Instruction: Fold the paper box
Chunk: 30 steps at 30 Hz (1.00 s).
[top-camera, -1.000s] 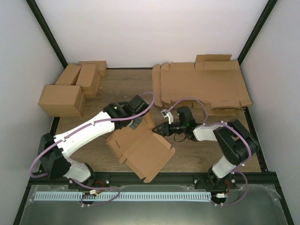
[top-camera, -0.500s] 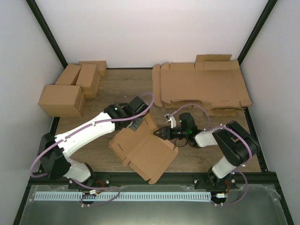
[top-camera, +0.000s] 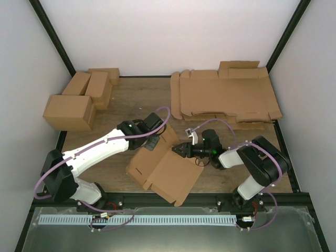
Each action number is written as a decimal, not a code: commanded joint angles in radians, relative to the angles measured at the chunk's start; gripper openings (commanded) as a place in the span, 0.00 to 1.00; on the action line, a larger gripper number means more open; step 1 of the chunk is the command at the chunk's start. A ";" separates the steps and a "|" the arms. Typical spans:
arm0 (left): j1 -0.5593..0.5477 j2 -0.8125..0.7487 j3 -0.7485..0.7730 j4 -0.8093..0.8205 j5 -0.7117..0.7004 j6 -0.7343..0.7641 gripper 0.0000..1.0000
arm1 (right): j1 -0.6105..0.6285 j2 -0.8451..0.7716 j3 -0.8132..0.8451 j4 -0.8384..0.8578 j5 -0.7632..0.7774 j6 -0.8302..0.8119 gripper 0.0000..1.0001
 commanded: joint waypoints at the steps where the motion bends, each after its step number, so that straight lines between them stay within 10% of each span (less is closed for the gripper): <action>1: -0.003 -0.029 -0.019 0.050 0.040 -0.037 0.04 | 0.015 0.020 0.032 0.022 0.017 -0.057 0.47; 30: -0.206 -0.042 -0.078 0.059 -0.108 0.001 0.04 | 0.090 0.064 0.098 -0.163 0.068 -0.190 0.45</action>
